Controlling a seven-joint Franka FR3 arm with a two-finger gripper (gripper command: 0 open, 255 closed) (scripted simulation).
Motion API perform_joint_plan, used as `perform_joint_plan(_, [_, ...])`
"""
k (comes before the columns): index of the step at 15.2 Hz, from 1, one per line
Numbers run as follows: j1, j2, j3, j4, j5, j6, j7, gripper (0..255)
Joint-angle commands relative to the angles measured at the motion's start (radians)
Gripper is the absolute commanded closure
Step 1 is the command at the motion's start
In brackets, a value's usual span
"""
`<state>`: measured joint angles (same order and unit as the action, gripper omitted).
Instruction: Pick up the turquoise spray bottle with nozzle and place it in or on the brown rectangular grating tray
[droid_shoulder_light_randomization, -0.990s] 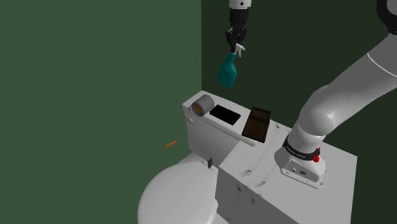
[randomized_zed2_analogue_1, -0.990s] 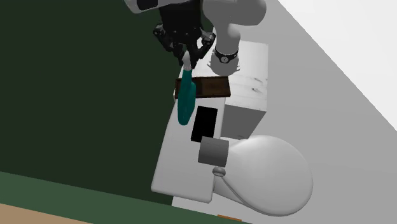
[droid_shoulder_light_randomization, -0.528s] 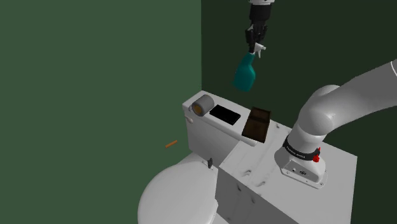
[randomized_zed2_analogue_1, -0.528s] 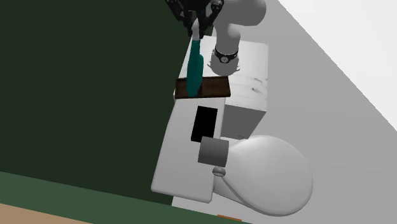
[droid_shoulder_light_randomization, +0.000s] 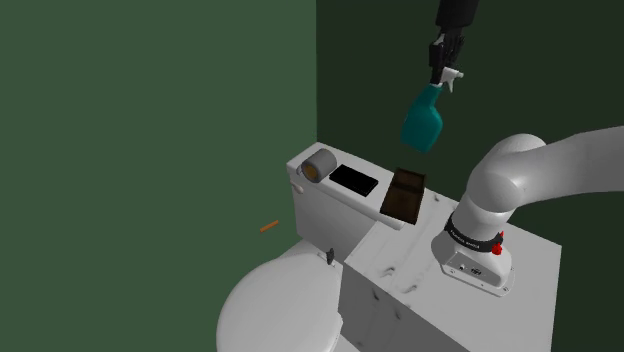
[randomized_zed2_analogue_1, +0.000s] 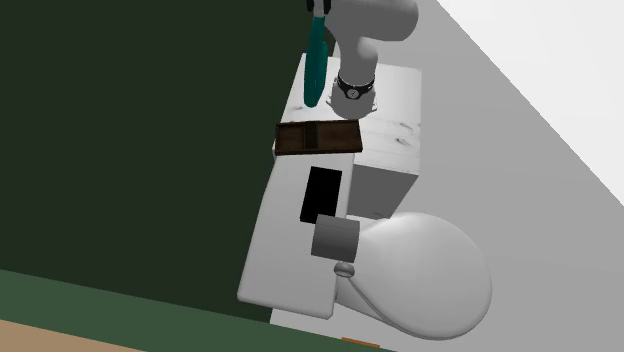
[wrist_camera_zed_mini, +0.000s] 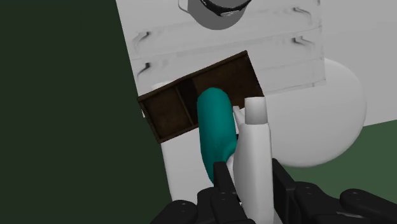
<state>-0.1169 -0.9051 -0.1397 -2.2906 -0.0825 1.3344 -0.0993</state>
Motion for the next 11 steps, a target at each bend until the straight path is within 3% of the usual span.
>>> perform_joint_plan(1, [-0.006, -0.048, 0.002, -0.011, -0.004, -0.038, -0.004, 255])
perform_joint_plan(11, [-0.014, -0.111, -0.009, -0.181, -0.016, 0.069, -0.002, 255])
